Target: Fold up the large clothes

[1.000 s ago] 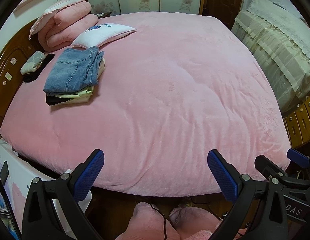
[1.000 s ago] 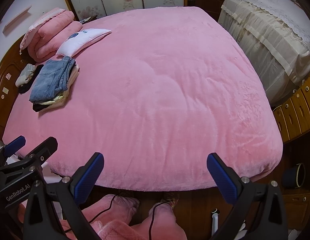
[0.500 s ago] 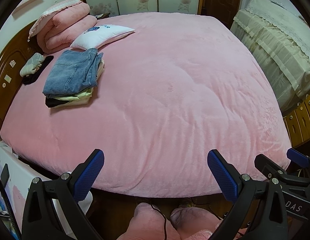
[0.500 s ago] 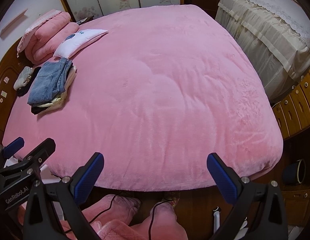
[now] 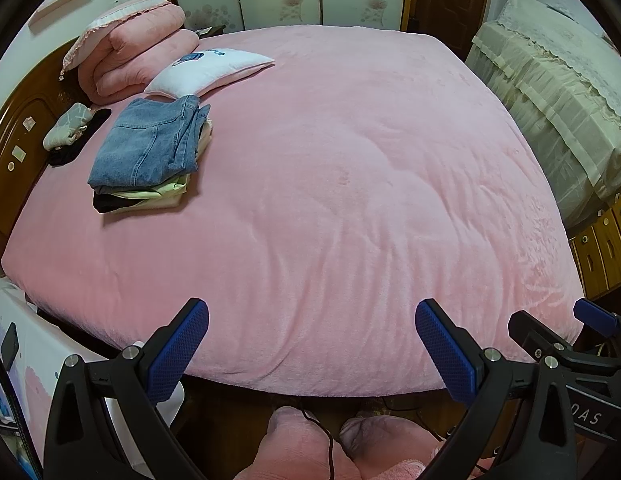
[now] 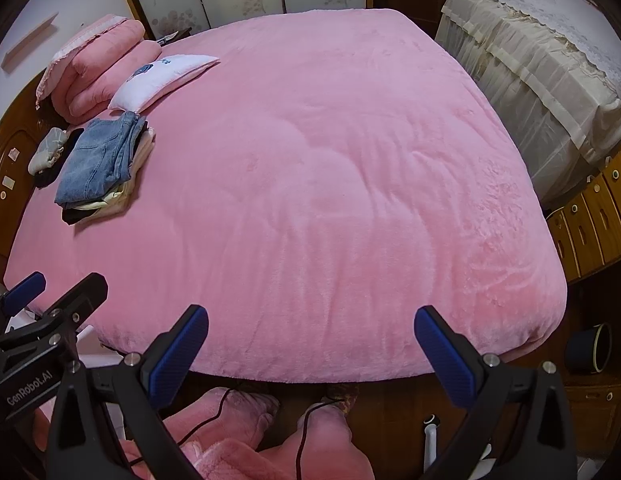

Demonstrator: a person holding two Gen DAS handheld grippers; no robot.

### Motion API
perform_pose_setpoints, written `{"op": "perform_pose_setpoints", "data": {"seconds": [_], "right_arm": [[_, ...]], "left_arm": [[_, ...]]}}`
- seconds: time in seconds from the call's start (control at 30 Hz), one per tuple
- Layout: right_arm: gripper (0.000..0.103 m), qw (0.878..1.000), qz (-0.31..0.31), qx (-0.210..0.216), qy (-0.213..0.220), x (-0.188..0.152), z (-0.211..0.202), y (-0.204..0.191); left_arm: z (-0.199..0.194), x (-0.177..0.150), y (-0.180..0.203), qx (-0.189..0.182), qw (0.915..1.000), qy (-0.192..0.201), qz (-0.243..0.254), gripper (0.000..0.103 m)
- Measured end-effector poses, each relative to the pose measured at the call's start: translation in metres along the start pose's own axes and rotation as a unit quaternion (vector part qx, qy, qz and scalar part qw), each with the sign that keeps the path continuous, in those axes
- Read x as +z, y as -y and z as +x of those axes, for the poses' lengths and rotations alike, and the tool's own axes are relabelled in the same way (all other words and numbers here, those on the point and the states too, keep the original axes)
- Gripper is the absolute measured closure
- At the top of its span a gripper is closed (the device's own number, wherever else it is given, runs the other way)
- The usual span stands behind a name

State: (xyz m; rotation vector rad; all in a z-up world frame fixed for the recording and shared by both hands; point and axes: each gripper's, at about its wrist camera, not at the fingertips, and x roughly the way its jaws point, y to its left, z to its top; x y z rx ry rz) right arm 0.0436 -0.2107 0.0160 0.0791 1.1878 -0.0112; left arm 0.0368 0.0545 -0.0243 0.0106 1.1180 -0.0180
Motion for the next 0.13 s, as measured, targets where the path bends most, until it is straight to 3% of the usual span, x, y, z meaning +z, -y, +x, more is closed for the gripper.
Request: {"op": "perform_pose_setpoints", "data": {"seconds": [0.13], "right_arm": [[0.0, 1.0, -0.001, 0.001, -0.002, 0.0004, 0.001, 0.0015]], "left_arm": [[-0.0007, 0.0007, -0.0009, -0.001, 1.0, 0.003, -0.001, 0.001]]}}
